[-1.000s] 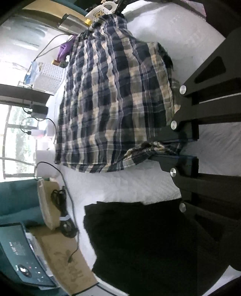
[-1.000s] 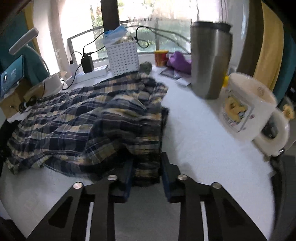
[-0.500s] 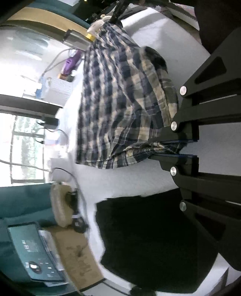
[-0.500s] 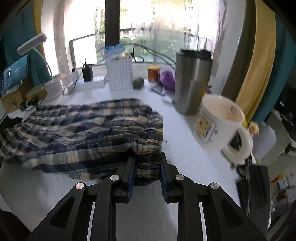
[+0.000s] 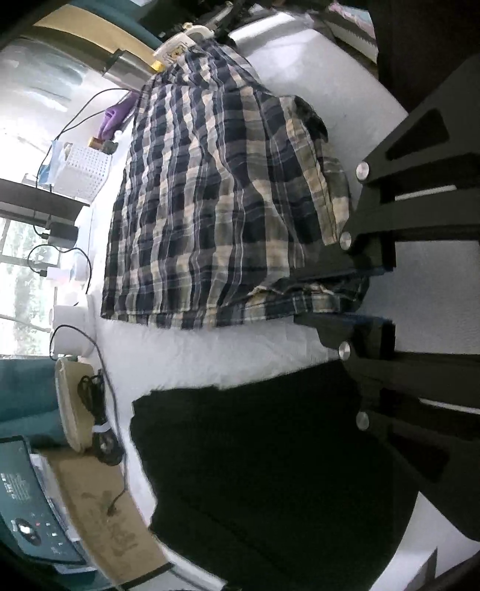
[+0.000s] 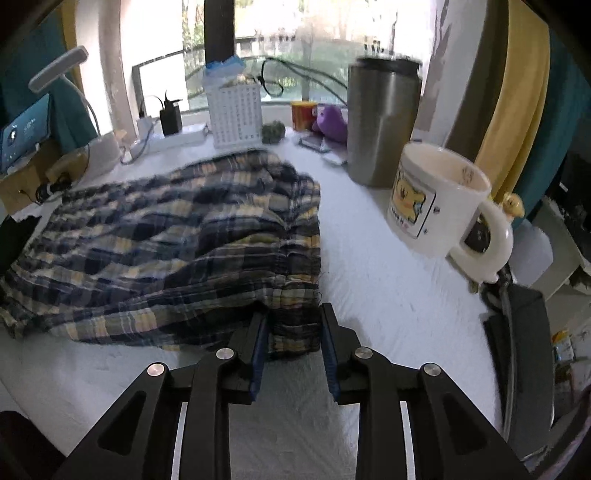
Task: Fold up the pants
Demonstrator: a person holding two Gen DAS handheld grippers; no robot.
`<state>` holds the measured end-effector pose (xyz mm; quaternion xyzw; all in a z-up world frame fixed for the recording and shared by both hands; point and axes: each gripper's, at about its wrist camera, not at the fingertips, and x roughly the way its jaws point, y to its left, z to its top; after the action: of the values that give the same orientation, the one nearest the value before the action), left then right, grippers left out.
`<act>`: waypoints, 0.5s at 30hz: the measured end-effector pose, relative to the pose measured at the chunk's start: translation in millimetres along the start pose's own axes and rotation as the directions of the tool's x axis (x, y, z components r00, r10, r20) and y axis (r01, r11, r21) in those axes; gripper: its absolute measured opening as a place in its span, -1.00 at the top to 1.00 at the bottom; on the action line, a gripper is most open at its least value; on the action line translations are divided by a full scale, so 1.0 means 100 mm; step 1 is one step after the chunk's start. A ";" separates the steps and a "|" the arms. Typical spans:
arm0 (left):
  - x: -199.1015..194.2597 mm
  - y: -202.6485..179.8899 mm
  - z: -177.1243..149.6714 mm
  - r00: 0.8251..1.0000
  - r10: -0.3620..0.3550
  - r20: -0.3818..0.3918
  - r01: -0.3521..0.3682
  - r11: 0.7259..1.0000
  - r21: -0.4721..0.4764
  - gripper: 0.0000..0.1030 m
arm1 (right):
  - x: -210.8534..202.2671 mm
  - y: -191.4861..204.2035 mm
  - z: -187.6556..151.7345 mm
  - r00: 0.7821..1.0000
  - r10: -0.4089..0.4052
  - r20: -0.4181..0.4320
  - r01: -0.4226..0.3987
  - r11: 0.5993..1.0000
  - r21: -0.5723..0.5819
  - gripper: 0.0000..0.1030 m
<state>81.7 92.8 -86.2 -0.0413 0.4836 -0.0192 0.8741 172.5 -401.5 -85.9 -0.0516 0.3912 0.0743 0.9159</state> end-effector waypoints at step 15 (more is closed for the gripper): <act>0.10 -0.14 0.44 0.995 -0.055 0.079 0.054 0.998 0.020 0.09 | -0.19 0.06 0.12 0.998 -0.027 0.059 0.026 0.999 0.019 -0.83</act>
<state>124.8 80.3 -69.9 -0.0473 0.4471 -0.0457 0.8921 166.9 -395.1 -63.5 -0.0463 0.3639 0.0602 0.9283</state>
